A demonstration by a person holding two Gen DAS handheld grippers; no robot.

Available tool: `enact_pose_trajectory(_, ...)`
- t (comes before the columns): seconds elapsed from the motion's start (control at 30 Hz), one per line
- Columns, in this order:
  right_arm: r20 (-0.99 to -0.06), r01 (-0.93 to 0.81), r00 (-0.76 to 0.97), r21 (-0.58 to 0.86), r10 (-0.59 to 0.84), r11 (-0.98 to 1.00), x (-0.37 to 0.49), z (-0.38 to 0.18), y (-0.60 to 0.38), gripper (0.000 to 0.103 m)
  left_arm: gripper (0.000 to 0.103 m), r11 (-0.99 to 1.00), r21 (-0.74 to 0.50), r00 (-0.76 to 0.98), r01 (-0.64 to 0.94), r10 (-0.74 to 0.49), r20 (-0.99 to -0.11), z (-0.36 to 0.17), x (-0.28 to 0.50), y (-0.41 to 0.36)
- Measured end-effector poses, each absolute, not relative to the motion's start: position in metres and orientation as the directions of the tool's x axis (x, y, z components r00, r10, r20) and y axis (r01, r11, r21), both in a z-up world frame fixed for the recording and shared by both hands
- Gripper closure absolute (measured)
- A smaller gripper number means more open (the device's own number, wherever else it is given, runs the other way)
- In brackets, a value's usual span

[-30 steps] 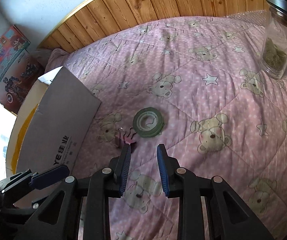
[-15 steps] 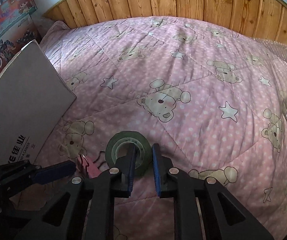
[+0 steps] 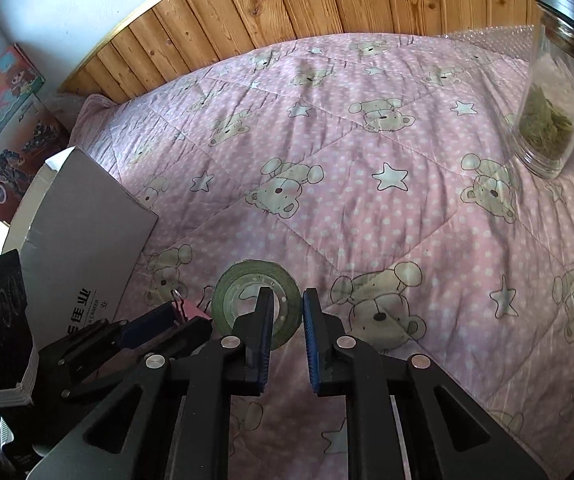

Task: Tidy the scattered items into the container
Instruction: 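Grasp the pink binder clip with the left tool while the right tool grasps the green tape roll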

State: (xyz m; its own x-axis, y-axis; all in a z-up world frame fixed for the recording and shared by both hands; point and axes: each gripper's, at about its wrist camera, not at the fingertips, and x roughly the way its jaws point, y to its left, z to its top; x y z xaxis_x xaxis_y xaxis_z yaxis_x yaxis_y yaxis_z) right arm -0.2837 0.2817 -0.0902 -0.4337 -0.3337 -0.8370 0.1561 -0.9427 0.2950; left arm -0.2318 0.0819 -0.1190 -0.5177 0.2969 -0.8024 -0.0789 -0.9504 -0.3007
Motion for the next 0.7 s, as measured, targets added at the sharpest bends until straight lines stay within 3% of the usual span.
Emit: enact_pose_trajectory(0.7, -0.823, 0.086, -0.414, 0.391, -0.390, -0.916, -0.202, -0.089, 0.287, 0.087, 0.067, -0.952, -0.282, -0.508, -0.119, 0.302, -0.806, -0.085, -0.146, 0.082)
